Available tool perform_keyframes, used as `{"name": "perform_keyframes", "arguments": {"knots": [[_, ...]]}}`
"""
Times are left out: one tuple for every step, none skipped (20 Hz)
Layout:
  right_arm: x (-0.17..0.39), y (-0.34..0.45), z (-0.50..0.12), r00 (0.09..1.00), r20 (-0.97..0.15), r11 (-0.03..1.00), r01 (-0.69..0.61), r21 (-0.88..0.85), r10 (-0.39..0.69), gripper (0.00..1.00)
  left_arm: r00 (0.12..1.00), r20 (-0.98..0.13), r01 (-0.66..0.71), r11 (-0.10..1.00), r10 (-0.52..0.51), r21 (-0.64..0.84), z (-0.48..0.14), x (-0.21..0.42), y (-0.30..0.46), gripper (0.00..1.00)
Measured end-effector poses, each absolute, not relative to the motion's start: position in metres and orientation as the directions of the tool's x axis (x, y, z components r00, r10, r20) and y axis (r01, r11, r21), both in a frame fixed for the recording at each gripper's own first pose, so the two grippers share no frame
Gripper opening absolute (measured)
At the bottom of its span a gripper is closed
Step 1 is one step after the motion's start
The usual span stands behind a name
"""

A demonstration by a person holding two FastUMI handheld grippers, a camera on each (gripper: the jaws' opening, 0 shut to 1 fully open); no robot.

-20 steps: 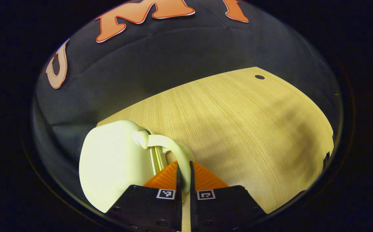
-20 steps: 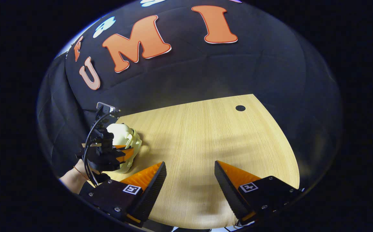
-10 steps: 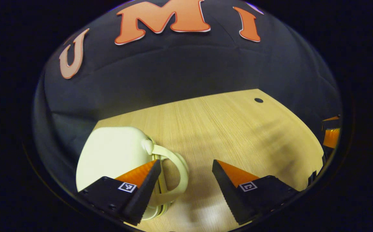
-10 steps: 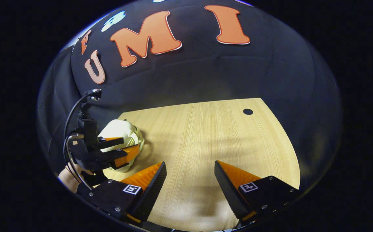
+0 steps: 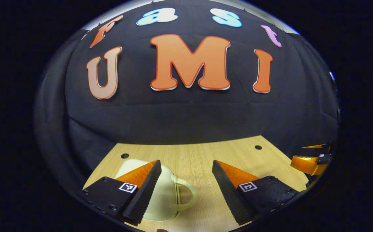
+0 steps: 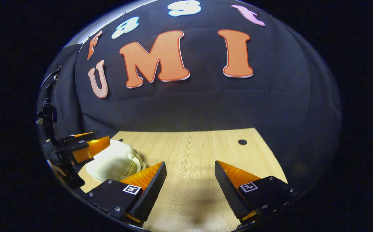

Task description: First open the suitcase, pack the skin care products into it, and then close the suitcase.

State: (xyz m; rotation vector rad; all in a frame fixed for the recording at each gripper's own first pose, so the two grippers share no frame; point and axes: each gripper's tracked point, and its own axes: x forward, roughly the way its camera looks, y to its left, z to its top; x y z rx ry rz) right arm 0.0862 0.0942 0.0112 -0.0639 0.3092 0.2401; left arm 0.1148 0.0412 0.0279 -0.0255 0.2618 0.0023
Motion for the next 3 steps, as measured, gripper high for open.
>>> {"name": "perform_keyframes", "arguments": {"knots": [[0.084,0.1,0.024,0.937,-0.269,0.97,-0.24,-0.029,0.223,0.96,0.975,-0.223,-0.01,0.999,0.001,-0.036,0.041,0.111,0.048,0.99],[0.081,0.104,0.035,0.948,-0.23,0.972,-0.234,-0.033,0.22,0.95,0.982,-0.188,-0.016,0.999,0.007,-0.049,0.055,0.107,0.055,0.99],[0.079,0.109,0.045,0.958,-0.192,0.974,-0.225,-0.039,0.213,0.95,0.988,-0.157,-0.018,0.998,0.009,-0.061,0.066,0.103,0.061,0.99]]}}
